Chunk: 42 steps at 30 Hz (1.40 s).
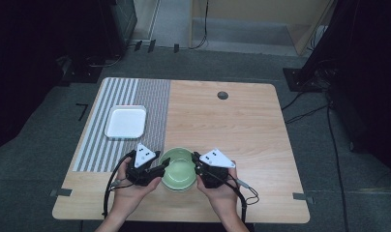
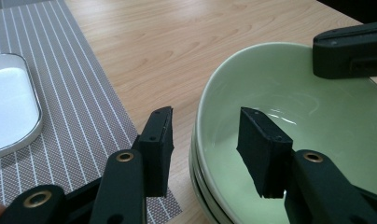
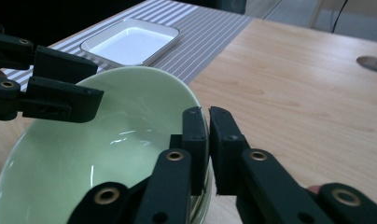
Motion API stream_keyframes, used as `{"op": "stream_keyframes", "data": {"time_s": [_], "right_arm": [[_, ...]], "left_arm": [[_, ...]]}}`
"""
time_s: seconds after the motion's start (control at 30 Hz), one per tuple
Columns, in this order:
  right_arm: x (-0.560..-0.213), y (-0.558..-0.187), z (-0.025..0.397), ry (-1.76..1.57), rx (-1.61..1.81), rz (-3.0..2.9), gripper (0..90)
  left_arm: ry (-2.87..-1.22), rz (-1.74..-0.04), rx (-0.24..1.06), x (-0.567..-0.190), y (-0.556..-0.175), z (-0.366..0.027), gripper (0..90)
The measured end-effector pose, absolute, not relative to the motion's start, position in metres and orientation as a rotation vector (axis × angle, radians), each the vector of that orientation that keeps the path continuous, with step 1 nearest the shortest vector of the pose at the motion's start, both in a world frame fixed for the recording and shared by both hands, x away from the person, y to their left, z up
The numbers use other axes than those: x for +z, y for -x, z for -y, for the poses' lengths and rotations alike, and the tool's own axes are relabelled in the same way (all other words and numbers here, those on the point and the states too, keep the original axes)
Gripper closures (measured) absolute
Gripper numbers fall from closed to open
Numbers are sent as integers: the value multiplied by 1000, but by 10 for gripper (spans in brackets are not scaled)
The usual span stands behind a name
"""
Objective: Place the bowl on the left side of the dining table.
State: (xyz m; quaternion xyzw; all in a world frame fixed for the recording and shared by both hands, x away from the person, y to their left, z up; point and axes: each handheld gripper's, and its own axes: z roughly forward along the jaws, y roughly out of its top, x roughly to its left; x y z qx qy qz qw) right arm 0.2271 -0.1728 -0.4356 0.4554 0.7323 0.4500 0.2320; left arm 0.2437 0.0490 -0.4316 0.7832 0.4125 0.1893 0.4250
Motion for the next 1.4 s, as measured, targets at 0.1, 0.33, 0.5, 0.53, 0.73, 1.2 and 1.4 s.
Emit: {"op": "stream_keyframes", "data": {"time_s": [0.1, 0.33, 0.5, 0.53, 0.73, 1.2, 1.4], "right_arm": [[-434, -226, 170, -1262, 1195, -2040, 745], [-438, -228, 161, -1296, 1086, -2048, 831], [-441, -227, 160, -1268, 1122, -2009, 858], [-441, -227, 160, -1260, 1131, -2003, 858], [-438, -219, 158, -1142, 1144, -1959, 860], [-426, -199, 154, -1007, 1237, -1797, 862], [-429, -193, 147, -1002, 1231, -1756, 864]], "left_arm": [[-1959, -1020, 475, -432, -243, -48, 500], [-1963, -1011, 487, -432, -242, -46, 432], [-1979, -1032, 491, -434, -243, -45, 481], [-1982, -1036, 485, -435, -243, -45, 501], [-1966, -1042, 459, -435, -244, -48, 617], [-1922, -1043, 438, -430, -244, -51, 810], [-1880, -1031, 454, -430, -244, -58, 837]]}}
